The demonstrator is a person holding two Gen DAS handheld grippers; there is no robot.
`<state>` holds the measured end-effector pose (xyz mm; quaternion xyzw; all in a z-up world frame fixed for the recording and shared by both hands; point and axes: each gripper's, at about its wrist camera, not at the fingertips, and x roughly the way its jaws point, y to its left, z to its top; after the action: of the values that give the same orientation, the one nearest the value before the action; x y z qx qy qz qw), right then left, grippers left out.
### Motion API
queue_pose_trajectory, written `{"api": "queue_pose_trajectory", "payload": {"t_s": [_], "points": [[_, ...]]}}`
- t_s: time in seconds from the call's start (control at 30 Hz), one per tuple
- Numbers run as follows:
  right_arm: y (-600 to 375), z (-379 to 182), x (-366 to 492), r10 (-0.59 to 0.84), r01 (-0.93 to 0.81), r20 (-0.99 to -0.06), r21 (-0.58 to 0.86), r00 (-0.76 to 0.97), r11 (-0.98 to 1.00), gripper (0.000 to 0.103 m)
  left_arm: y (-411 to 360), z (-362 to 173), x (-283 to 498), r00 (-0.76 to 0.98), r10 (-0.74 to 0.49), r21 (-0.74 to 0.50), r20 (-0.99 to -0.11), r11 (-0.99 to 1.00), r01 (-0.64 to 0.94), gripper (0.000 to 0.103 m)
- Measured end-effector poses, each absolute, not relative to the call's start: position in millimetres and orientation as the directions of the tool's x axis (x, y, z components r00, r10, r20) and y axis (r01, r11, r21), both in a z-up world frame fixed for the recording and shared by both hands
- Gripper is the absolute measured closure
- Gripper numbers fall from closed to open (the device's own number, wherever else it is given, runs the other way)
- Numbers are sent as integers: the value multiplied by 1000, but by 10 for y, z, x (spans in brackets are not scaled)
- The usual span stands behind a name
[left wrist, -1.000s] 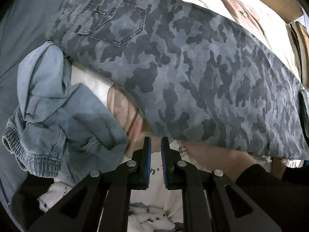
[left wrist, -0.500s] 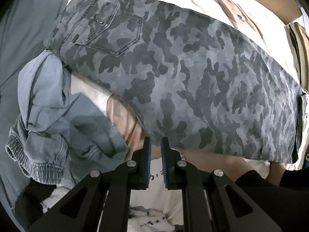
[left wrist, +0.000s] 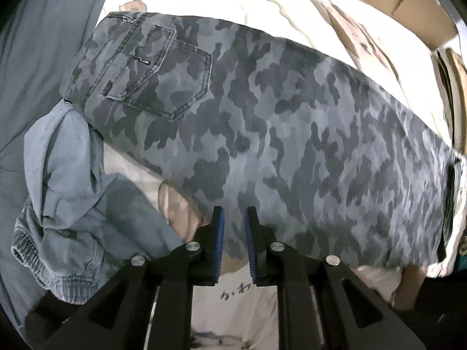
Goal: Fold clothes
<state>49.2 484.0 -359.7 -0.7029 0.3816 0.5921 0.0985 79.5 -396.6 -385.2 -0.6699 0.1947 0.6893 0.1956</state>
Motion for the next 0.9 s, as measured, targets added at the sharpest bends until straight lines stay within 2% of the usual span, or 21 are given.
{"api": "queue_pose_trajectory", "payload": {"t_s": [0.27,0.43,0.9], "points": [[4735,-3639,-29,-279,-511,-959,262,-44,-819,32,-3801,-4071,510,-22,63,-43,-998,-857,-513,88],[4510,-3707,-327,-150,-377,-983,178,-103,-909,32,-3596,-4258,297,-23,108,-81,-994,-854,-513,88],[4296,-4158,-558,25,-329,-999,-7,-49,-944,32,-2797,-4777,-24,3,159,-129,-987,-789,-601,88]]}}
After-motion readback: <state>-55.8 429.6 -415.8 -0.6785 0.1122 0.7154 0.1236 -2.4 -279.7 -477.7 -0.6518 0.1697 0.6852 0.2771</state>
